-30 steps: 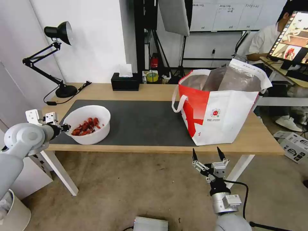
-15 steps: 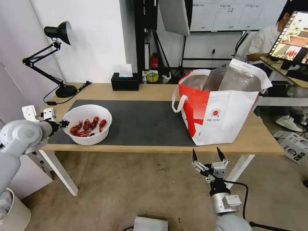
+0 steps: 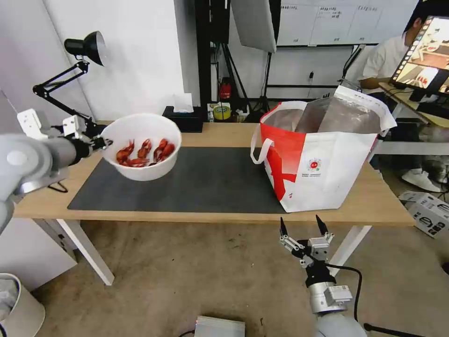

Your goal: Pick up the trash from the table and place it into the takeout bag.

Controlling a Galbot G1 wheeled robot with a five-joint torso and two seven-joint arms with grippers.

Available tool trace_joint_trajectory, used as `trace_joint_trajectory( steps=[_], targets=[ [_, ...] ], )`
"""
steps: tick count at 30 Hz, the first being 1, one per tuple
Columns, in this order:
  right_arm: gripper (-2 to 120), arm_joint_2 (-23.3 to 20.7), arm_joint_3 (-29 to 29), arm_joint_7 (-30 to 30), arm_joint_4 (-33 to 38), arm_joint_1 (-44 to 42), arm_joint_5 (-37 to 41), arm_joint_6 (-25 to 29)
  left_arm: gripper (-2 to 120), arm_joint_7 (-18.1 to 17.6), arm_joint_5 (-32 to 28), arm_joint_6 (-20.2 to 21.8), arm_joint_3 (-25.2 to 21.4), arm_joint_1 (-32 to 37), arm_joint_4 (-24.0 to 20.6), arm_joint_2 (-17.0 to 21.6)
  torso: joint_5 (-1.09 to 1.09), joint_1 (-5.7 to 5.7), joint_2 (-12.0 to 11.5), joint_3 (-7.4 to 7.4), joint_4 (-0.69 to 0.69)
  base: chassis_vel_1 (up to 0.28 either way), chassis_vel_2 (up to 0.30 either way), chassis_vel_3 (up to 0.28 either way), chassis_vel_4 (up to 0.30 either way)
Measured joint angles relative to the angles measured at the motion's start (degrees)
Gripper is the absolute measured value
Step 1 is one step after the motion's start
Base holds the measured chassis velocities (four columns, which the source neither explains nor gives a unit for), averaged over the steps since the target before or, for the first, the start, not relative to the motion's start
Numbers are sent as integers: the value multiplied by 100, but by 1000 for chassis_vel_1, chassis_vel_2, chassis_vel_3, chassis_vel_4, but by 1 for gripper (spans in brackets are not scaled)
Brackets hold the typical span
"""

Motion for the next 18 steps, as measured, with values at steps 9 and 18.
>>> trace_joint_trajectory(
  steps=[9, 18],
  targets=[
    [99, 40, -1, -4, 5, -7, -7, -8, 0, -385, -659, -27, 1119, -1464, 196, -188, 3, 0, 0, -1, -1, 0, 0, 0, 0],
    [99, 111, 50, -6, 22, -71, -14, -14, 0, -674, -1067, -58, 2574, -3311, 832, -862, 2, 0, 0, 0, 1, 0, 0, 0, 0]
  ],
)
